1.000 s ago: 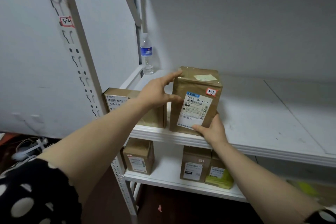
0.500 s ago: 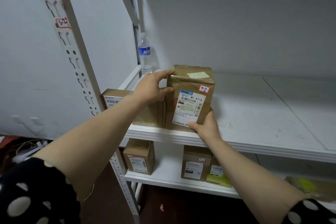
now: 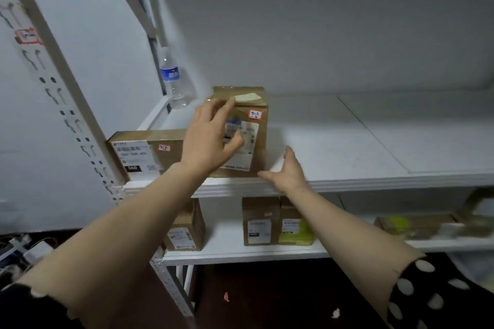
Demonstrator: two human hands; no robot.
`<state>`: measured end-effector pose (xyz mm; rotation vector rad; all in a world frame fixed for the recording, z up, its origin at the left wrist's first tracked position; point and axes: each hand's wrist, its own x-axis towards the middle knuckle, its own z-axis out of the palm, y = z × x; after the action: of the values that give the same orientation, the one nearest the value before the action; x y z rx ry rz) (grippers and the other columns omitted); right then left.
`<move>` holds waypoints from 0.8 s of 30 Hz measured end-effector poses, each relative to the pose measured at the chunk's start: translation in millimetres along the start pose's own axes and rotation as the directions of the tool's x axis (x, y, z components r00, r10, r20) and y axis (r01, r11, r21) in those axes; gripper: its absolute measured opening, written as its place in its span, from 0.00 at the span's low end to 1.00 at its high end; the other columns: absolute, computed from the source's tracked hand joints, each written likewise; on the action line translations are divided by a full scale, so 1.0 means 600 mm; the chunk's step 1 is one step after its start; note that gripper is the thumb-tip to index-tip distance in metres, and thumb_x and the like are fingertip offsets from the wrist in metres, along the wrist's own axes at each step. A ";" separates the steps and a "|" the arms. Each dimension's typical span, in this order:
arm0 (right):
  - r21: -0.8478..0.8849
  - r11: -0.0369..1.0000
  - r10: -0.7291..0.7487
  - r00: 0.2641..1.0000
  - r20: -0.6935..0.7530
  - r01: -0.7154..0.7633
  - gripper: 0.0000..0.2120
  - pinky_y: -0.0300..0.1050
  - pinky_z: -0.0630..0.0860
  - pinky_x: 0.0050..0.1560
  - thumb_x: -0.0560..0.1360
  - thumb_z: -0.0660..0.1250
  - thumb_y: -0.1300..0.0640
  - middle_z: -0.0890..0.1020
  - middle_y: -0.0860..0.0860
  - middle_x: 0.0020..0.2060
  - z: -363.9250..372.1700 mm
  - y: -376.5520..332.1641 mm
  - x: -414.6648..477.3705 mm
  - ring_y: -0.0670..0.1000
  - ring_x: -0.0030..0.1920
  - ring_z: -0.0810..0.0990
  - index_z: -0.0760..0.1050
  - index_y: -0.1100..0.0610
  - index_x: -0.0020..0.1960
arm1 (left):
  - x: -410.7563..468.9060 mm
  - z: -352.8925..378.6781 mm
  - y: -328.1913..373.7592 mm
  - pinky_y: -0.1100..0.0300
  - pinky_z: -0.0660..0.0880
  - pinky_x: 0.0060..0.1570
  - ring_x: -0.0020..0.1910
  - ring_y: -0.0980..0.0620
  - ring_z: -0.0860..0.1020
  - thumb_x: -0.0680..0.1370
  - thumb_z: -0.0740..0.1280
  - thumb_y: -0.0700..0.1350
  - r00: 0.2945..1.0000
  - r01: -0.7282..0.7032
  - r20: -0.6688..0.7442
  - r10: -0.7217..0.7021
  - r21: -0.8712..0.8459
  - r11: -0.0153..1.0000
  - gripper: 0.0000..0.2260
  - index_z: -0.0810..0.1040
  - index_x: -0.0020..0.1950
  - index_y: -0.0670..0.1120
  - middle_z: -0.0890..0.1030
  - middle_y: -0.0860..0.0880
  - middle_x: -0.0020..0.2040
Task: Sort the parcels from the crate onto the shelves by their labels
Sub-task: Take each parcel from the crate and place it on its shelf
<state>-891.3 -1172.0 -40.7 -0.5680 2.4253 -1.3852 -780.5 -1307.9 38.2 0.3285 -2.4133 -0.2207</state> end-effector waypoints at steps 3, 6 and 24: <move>-0.024 0.999 0.021 0.994 -0.104 -0.024 0.47 0.47 0.60 0.70 0.69 0.75 0.55 0.60 0.56 0.75 -0.034 0.014 -0.041 0.56 0.74 0.59 0.48 0.58 0.77 | -0.023 0.015 0.045 0.49 0.72 0.60 0.62 0.42 0.71 0.73 0.59 0.56 0.974 -0.201 0.104 0.203 -0.027 0.979 0.29 0.71 0.69 0.43 0.74 0.42 0.63; 0.005 0.995 0.095 0.970 -0.223 -0.096 0.45 0.45 0.61 0.69 0.69 0.75 0.54 0.61 0.56 0.74 -0.070 0.038 -0.102 0.55 0.73 0.61 0.52 0.58 0.77 | -0.047 0.040 0.090 0.50 0.64 0.66 0.67 0.43 0.66 0.71 0.54 0.62 0.896 -0.298 0.317 0.311 -0.090 0.950 0.33 0.69 0.71 0.45 0.72 0.43 0.67; 0.457 0.737 0.616 0.217 -0.757 -0.498 0.23 0.42 0.69 0.61 0.75 0.68 0.48 0.77 0.55 0.62 -0.280 0.269 -0.877 0.54 0.62 0.75 0.72 0.59 0.66 | -0.446 0.006 0.631 0.56 0.70 0.61 0.66 0.44 0.71 0.75 0.65 0.57 0.145 -0.543 0.682 0.716 -0.550 0.634 0.30 0.62 0.75 0.50 0.71 0.43 0.69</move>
<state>-532.2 -723.4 -68.3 1.3891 2.6609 -1.6259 -653.2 -868.4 -35.8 -1.2857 -3.2138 -0.2264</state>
